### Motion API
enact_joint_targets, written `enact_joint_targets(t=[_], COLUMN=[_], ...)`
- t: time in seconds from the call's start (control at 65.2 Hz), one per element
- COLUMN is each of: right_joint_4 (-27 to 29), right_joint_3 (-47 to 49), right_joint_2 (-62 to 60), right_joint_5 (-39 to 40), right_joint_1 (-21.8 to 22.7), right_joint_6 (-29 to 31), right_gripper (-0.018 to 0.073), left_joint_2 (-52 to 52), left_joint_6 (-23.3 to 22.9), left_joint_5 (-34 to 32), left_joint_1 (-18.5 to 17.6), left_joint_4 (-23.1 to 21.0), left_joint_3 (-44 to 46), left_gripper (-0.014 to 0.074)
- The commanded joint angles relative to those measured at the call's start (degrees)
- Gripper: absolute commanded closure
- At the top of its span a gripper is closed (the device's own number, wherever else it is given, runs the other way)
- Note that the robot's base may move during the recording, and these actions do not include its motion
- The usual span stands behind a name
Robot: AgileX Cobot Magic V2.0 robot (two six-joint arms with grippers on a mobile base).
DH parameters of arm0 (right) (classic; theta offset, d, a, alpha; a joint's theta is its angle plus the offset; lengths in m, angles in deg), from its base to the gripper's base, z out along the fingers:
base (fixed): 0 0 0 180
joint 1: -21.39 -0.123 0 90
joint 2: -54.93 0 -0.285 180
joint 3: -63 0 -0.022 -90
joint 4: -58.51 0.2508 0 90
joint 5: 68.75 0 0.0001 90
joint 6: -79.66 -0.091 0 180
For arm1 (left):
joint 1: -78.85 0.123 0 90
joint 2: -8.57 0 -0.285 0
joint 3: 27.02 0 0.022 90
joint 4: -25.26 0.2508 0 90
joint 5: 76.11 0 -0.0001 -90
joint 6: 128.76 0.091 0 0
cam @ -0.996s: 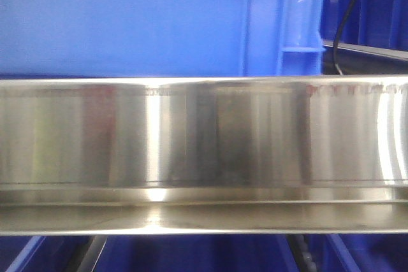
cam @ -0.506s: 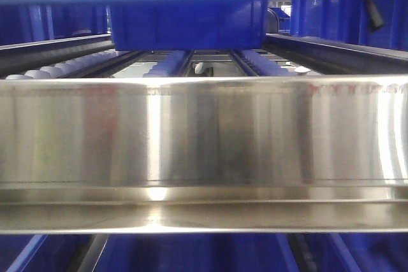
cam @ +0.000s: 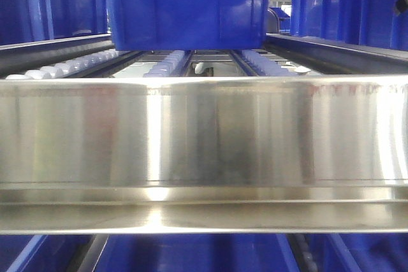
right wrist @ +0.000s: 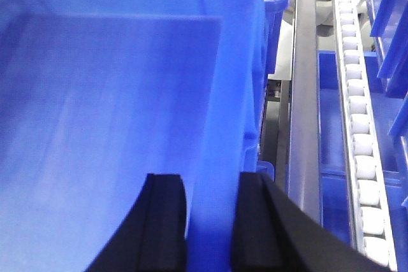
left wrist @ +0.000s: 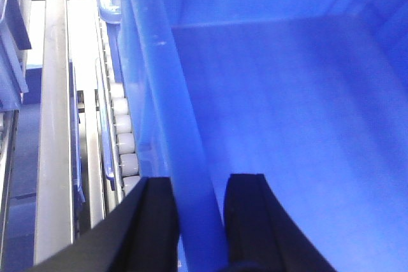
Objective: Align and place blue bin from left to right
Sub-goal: 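Lift and pull the blue bin off the roller shelf toward the robot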
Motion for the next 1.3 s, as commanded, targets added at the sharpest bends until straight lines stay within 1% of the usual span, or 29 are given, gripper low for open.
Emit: enact_joint_targets(t=[0.0,1.288], right_joint_4=[0.17,0.17], right_joint_3=[0.93,0.93], right_joint_2=[-1.43,-1.43], right_joint_5=[6.22,6.48], right_joint_1=[-0.1,-0.1], right_joint_6=[1.44,1.44], right_gripper=[0.0629,0.0629], left_joint_2=[0.66,0.56], left_joint_6=[0.84,0.84], left_joint_5=[-4.32,-4.32], left_joint_1=[-0.18,-0.18], left_joint_4=[-2.4,-2.29], left_joint_3=[0.94,0.94], left_gripper=[0.0708,0.0708])
